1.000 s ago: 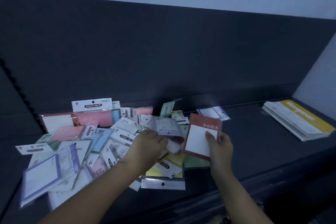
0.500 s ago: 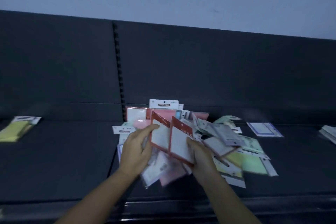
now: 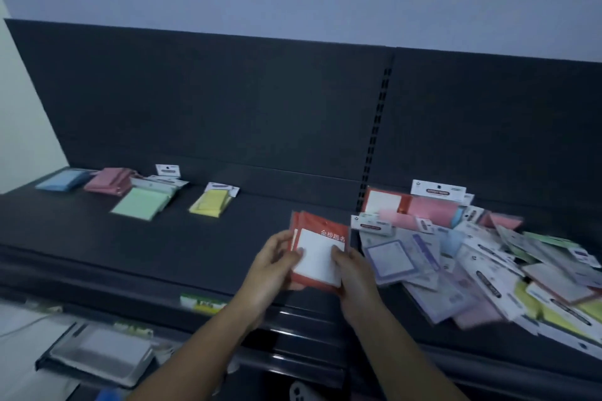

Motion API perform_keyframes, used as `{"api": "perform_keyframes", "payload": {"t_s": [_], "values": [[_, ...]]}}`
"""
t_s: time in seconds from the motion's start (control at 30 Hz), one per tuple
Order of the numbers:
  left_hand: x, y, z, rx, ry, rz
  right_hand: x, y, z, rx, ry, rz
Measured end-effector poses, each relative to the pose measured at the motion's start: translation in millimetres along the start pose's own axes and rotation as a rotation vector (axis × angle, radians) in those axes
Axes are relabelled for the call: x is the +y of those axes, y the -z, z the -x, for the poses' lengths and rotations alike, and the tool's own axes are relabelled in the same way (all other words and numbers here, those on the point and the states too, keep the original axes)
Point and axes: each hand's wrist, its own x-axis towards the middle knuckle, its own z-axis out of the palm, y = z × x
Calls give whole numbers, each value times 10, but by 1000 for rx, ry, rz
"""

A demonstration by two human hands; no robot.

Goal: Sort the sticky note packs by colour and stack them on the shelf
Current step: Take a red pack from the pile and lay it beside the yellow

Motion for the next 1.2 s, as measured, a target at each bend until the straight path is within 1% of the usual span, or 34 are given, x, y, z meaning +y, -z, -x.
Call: {"api": "perform_keyframes", "payload": {"t_s": [0.1, 0.2, 0.3, 0.47, 0.57, 0.67, 0.77, 0.87, 0.93, 1.0, 1.07, 1.13, 1.2], "values": [[-33, 336, 4, 15, -5, -35, 121, -371, 92, -31, 49, 61], [-88, 582, -45, 54, -4, -27, 206, -613, 147, -108, 109, 110], [-126, 712, -156, 64, -7, -16, 227, -726, 89, -208, 159, 200], [-187, 823, -478, 136, -11, -35, 294, -799, -242, -294, 155, 386], [-276, 940, -692, 189, -9, -105, 393, -869, -470, -302, 138, 472], [-339, 1095, -988, 199, -32, -186, 445, -1022, -751, -273, 151, 534], [-431, 1177, -1248, 194, -46, -298, 491, -1127, -988, -233, 214, 639], [-502, 1226, -1500, 246, -84, -440, 522, -1222, -1214, -161, 316, 765], [-534, 1253, -1661, 282, -132, -608, 550, -1294, -1332, -133, 412, 855], [-580, 1285, -1764, 346, -156, -795, 619, -1357, -1392, -95, 523, 1065], [-614, 1311, -1812, 402, -160, -905, 716, -1389, -1413, -64, 602, 1256], [-643, 1344, -1869, 411, -155, -1007, 780, -1421, -1465, -92, 615, 1334], [-681, 1370, -1920, 404, -126, -1051, 824, -1437, -1532, -118, 618, 1370]]}}
